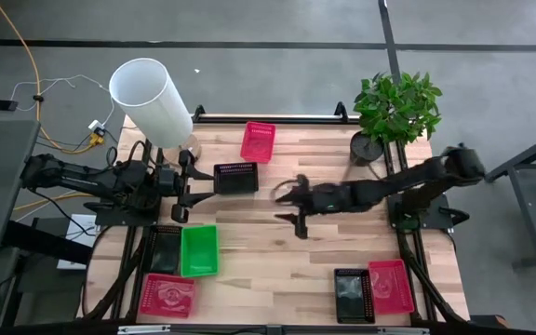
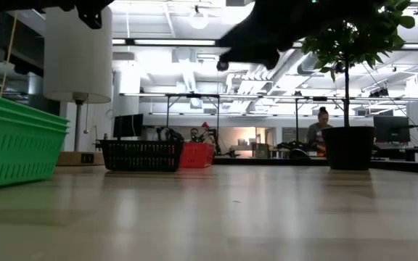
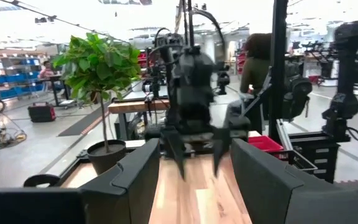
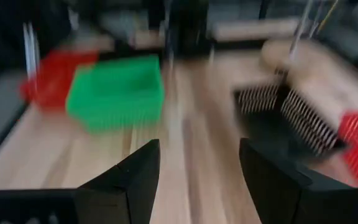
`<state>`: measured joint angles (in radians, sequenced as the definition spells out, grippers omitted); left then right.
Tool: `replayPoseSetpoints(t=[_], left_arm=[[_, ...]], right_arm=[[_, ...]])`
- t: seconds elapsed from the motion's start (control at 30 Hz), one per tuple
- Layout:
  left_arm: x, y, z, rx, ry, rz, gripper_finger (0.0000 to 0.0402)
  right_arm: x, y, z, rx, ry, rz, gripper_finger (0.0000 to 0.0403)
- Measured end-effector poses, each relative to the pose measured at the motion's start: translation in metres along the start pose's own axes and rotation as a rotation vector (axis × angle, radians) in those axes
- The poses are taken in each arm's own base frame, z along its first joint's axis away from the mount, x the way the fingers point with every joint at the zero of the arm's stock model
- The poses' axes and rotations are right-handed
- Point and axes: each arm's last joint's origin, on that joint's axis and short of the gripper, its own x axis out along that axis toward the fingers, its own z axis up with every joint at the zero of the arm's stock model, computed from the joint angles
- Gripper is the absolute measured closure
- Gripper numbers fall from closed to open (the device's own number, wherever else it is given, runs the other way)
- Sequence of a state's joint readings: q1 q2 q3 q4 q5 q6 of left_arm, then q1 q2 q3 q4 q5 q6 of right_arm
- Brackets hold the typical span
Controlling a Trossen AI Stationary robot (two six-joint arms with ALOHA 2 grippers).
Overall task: Stack baskets by color
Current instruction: Stack the left black bin on top of the top black bin
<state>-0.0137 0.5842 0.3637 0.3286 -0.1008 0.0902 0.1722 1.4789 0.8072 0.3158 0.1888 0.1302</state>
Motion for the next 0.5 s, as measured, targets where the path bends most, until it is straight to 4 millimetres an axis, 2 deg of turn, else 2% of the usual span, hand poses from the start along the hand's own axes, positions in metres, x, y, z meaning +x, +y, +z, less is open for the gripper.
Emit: replayPoseSetpoints(t=[0.17,0.3,0.5], left_arm=[[-0.001,-0.001,-0.007,0.011,0.009,-0.011,0.0216],[-0.001,-0.002,-0.015,-0.013,0.028,-0.012,0.0216],[-0.002,-0.002,-0.016,-0.032,0.025,-0.013,0.0216]], right_arm=[[-0.018,-0.009,-0.006,0.020,-0.235,-0.030,0.0195],[-0.021,-0.012,-0.013,0.015,-0.267,-0.040,0.0195],[-0.022,-0.012,-0.013,0.002,-0.275,-0.043,0.0195]])
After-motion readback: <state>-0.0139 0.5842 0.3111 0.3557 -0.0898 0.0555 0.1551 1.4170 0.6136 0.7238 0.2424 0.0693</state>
